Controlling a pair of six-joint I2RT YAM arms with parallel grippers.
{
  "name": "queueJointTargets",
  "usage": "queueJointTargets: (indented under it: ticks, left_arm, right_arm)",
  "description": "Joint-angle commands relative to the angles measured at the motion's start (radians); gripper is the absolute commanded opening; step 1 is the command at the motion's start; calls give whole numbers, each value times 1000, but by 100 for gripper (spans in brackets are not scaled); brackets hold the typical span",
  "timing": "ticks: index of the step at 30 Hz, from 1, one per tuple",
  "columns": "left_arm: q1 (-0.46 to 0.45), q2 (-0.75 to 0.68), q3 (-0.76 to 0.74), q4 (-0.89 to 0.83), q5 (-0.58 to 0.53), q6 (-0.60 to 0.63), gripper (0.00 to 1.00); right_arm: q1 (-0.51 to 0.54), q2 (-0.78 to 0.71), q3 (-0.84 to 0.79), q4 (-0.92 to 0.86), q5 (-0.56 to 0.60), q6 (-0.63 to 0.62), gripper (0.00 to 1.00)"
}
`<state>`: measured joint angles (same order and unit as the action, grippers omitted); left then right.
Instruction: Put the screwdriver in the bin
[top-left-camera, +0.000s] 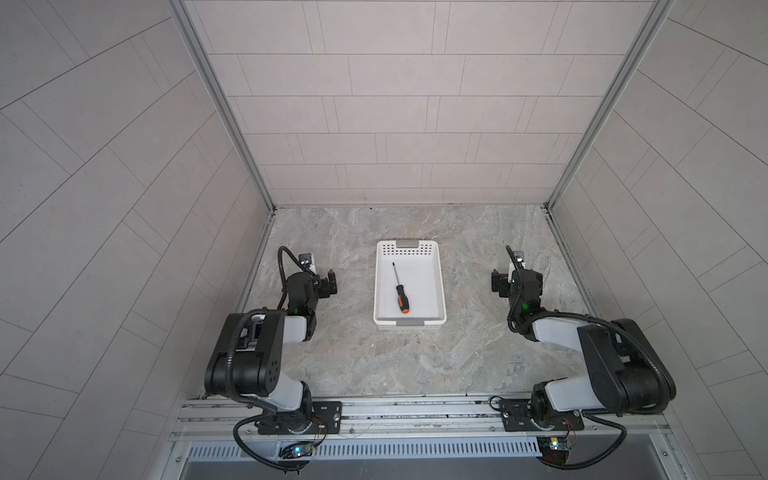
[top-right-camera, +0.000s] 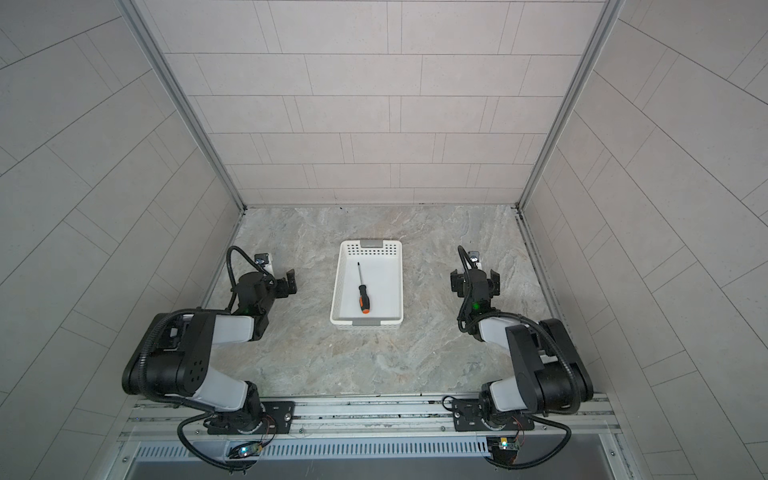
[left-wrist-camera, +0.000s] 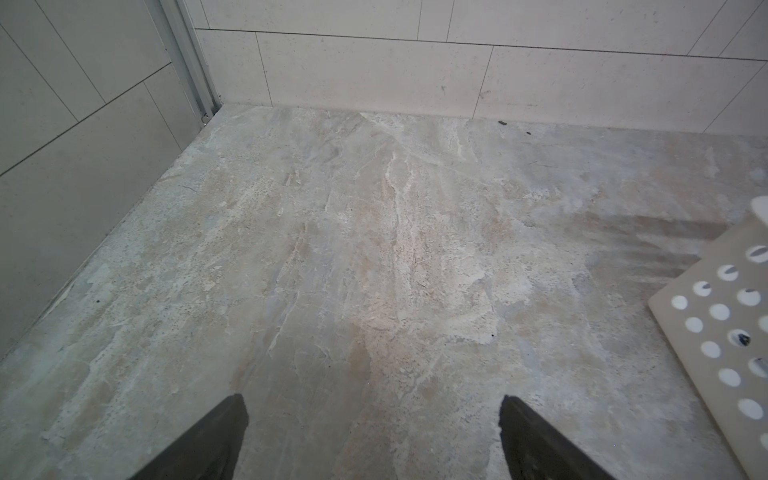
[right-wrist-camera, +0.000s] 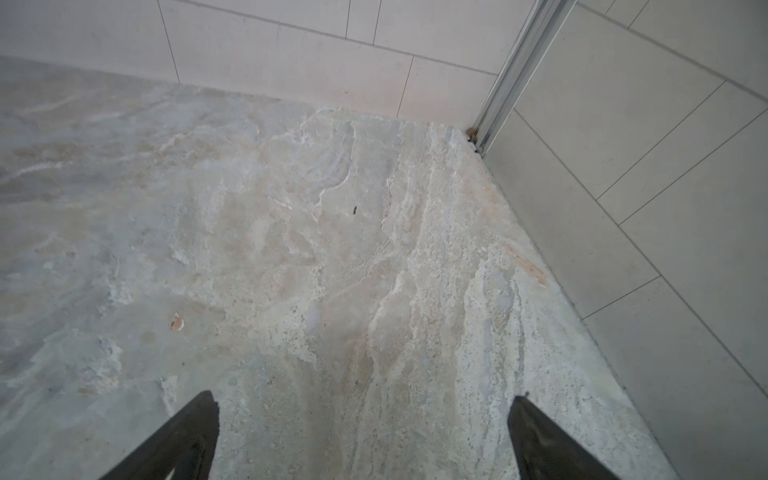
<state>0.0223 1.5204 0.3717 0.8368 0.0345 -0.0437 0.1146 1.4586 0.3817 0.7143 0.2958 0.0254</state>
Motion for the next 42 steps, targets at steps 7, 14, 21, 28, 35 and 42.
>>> queueJointTargets:
  ticks: [7,14,21,28,35,42]
  left_arm:
    - [8,10,64,-87,88,47,100]
    - [4,18,76,-102,72,47,100]
    - [0,15,76,-105,62,49,100]
    - [-5,16,79,-111,51,51,100]
    - [-6,12,78,-109,50,51,100]
    - [-9,11,77,-110,47,51,100]
  right_arm:
    - [-23,43,11,70,-39,7,100]
    - [-55,54,54,2,-87,27,100]
    - [-57,56,58,-1,-87,27,100]
    - [-57,54,57,1,-87,25,100]
    - [-57,54,55,1,-87,25,100]
    - [-55,54,56,1,-87,25,100]
